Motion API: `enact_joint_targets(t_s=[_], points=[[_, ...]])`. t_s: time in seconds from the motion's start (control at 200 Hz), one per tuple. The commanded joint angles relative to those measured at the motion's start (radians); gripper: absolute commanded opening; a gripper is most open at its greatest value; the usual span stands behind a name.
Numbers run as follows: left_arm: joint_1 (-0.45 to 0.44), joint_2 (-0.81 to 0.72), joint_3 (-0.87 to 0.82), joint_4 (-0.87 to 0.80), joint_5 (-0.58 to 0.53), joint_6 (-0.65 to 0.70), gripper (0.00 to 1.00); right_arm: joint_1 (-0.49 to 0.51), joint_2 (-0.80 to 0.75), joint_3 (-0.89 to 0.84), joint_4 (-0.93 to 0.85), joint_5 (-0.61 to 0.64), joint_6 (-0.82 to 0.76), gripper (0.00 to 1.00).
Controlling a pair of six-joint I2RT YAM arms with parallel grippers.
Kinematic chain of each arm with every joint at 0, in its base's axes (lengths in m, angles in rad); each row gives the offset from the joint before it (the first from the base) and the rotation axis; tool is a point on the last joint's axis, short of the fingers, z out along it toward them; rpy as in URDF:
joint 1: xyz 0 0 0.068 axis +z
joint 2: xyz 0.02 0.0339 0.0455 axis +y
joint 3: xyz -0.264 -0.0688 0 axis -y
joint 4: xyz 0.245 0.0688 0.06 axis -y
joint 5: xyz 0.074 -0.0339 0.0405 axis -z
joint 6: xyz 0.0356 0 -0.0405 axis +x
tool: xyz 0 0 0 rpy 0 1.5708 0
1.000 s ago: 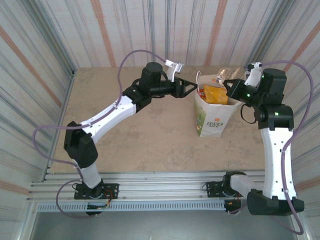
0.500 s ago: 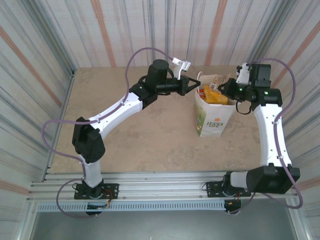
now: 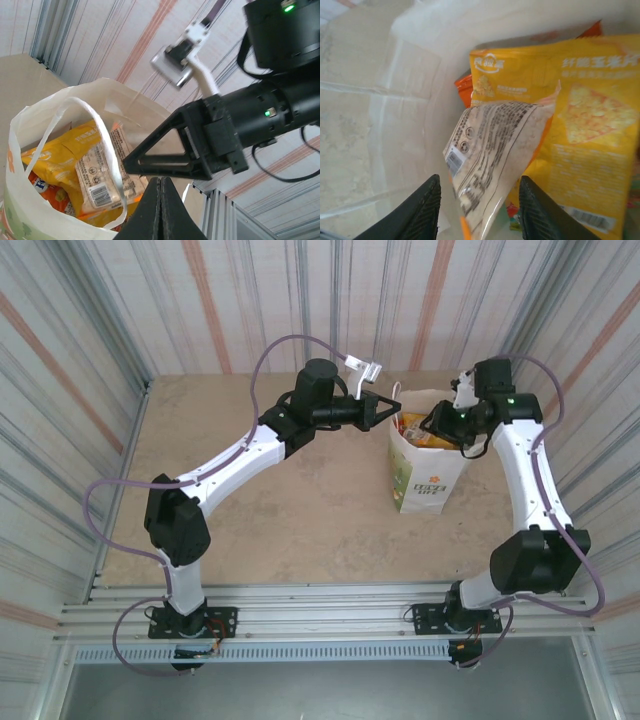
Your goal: Place the snacks into the paper bag
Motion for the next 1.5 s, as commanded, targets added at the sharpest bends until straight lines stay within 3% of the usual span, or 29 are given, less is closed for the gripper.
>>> enact_joint_targets(t_s=[0.0, 0.261, 0.436, 0.762, 1.163, 1.263, 1.338, 1.368, 1.493], points=[[-0.005, 0.000, 0.035, 0.016, 0.018, 0.019, 0.00, -0.005, -0.054, 0.082, -0.082, 0.075, -0.060, 0.45], [-0.005, -0.010, 0.034, 0.007, 0.019, 0.019, 0.00, -0.078, -0.181, 0.137, -0.044, 0.082, -0.060, 0.48], [0.000, -0.043, 0.021, -0.024, -0.009, 0.011, 0.28, -0.160, -0.212, 0.140, -0.030, 0.107, -0.072, 0.50], [0.030, -0.108, -0.026, -0.075, -0.107, -0.036, 0.59, -0.233, -0.127, 0.143, 0.026, 0.060, -0.088, 0.53], [0.040, -0.020, 0.036, -0.061, -0.066, -0.102, 0.66, -0.261, 0.007, 0.137, 0.090, 0.006, -0.106, 0.53], [0.040, 0.010, 0.067, -0.060, -0.051, -0.105, 0.65, -0.263, 0.023, 0.139, 0.098, -0.015, -0.108, 0.44], [0.038, 0.039, 0.098, -0.067, -0.040, -0.106, 0.64, -0.265, 0.028, 0.143, 0.102, -0.014, -0.109, 0.19], [0.037, 0.049, 0.112, -0.070, -0.036, -0.109, 0.64, -0.264, 0.027, 0.143, 0.104, -0.015, -0.111, 0.14], [0.028, 0.091, 0.160, -0.071, -0.024, -0.113, 0.62, -0.266, 0.020, 0.141, 0.113, -0.022, -0.109, 0.07]])
